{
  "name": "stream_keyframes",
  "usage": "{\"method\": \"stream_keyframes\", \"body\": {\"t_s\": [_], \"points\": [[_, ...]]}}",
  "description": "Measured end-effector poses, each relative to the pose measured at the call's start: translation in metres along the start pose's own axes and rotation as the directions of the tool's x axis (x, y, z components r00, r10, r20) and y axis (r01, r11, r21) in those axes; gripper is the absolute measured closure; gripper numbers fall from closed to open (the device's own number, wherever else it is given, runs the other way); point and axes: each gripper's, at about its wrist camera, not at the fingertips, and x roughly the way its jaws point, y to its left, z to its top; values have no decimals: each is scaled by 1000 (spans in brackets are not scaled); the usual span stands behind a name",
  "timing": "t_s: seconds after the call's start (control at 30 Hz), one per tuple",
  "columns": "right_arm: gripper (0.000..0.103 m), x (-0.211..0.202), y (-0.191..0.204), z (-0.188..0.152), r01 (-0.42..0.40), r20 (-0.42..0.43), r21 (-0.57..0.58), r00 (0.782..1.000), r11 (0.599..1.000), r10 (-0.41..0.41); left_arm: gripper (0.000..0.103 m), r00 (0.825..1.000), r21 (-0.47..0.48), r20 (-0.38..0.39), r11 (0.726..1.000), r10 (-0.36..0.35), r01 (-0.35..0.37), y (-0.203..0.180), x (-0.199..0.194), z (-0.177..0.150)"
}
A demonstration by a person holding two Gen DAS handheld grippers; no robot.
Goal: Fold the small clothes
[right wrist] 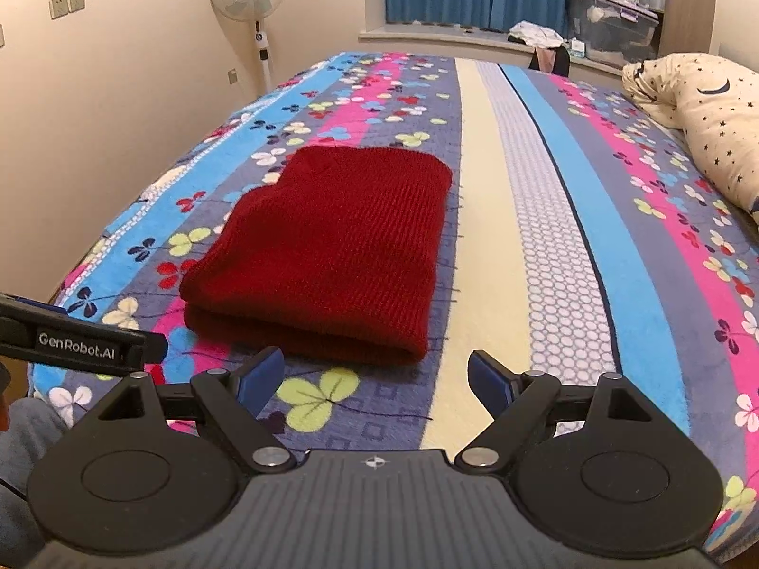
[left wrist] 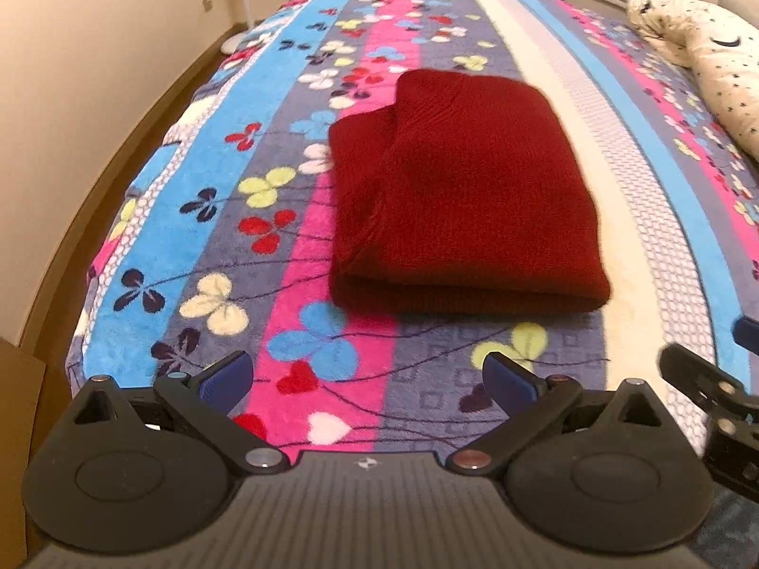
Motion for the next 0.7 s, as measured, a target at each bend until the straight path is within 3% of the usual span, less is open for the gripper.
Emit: {"method": "stream_keyframes", "body": {"t_s": [0.17, 0.3, 0.4, 0.53, 0.7], "points": [[17, 25, -11, 3, 11, -53, 1, 999, 1000, -11, 0, 993, -155, -114, 987, 20, -37, 23, 44, 15], [17, 57, -31, 12, 34, -122, 22, 992, 999, -31, 0, 980, -253, -189, 961, 64, -111, 38, 76, 31], [17, 82, -46, 23, 32, -164, 44, 986, 998, -25, 0, 975, -311, -215, 942, 57, -124, 44, 90, 44], [17, 118, -73, 56, -4, -189, 134, 982, 991, 30, 0, 971, -342, -234, 930, 53, -133, 40, 108, 59], [16, 194, -107, 123, -78, -240, 257, 960, 963, 142, 0, 959, -469, -282, 877, -38, -104, 43, 138, 61]]}}
